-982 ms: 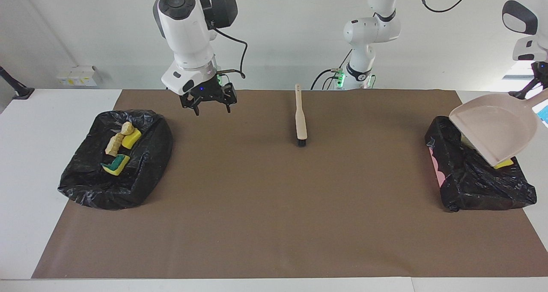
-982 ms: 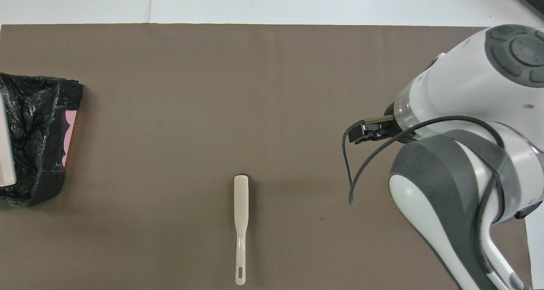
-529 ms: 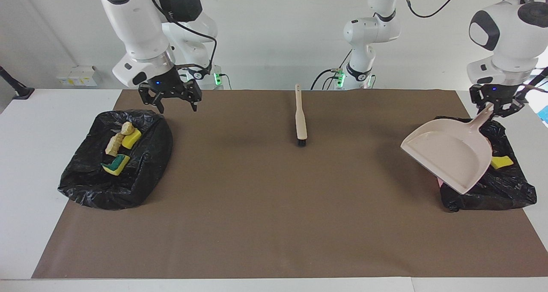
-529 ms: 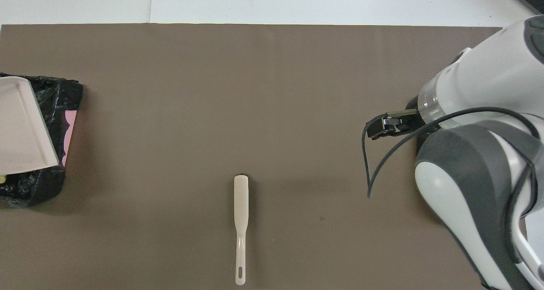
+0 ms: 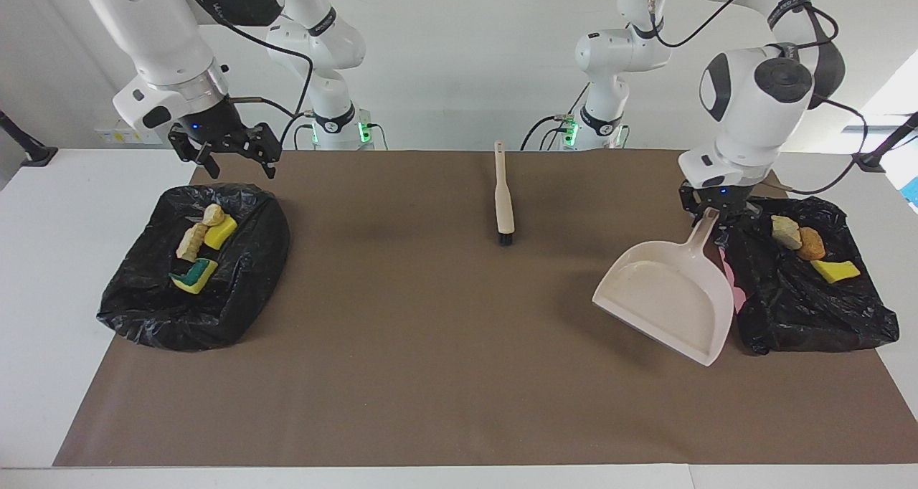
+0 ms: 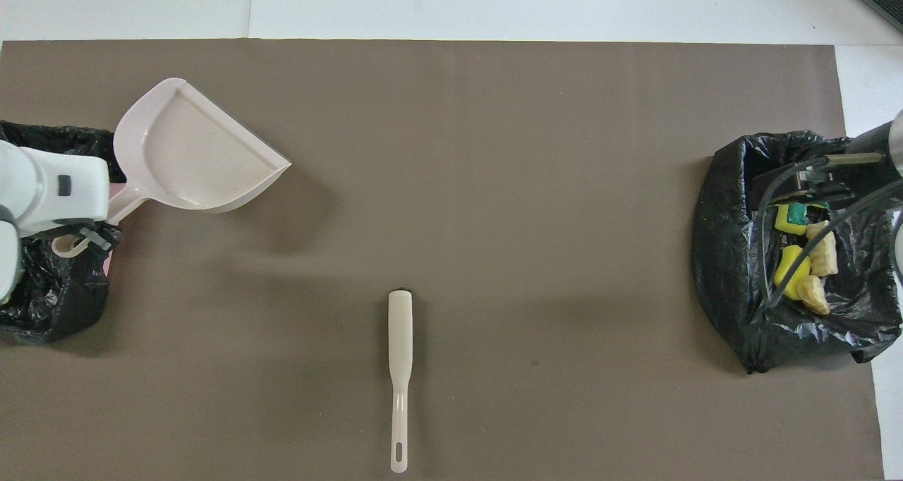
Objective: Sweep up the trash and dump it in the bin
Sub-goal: 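Lift the empty dustpan from the bag while the right gripper withdraws, then lower the dustpan onto the table center with the left gripper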
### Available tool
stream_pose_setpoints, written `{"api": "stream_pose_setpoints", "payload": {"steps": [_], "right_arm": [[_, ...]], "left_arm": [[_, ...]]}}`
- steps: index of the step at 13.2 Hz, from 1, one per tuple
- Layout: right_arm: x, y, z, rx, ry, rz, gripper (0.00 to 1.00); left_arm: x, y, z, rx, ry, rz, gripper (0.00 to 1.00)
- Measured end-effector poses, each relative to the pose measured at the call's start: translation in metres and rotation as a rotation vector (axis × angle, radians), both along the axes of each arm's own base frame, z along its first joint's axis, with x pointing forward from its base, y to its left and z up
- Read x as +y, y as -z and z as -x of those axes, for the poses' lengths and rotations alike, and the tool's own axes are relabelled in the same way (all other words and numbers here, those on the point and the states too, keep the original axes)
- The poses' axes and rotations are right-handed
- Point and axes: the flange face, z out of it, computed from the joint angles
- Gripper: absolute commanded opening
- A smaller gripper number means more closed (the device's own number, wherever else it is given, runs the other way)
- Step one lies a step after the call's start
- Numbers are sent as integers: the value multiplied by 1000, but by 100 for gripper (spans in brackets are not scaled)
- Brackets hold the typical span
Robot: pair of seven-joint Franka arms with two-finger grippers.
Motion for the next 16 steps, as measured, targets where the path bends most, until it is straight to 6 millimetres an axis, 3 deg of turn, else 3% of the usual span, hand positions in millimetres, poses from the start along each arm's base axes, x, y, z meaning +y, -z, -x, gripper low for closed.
{"api": "stream_pose_setpoints", "payload": {"steps": [4,9,12,16], "right_arm": [[-9,-7,1,-13,12,2,100],[-8,-9,4,-14,29,1,100],[-10,-9,5,-13,32,1,100],[-20,-9,5,-9,51,1,100]], "left_arm": [[-113,41,5,-42,-191,64,0],[-212,65,5,-67,-370,99,0],[-260,72,8,-63,-428,130,0],[-284,87,4,-45,-491,143,0]]}}
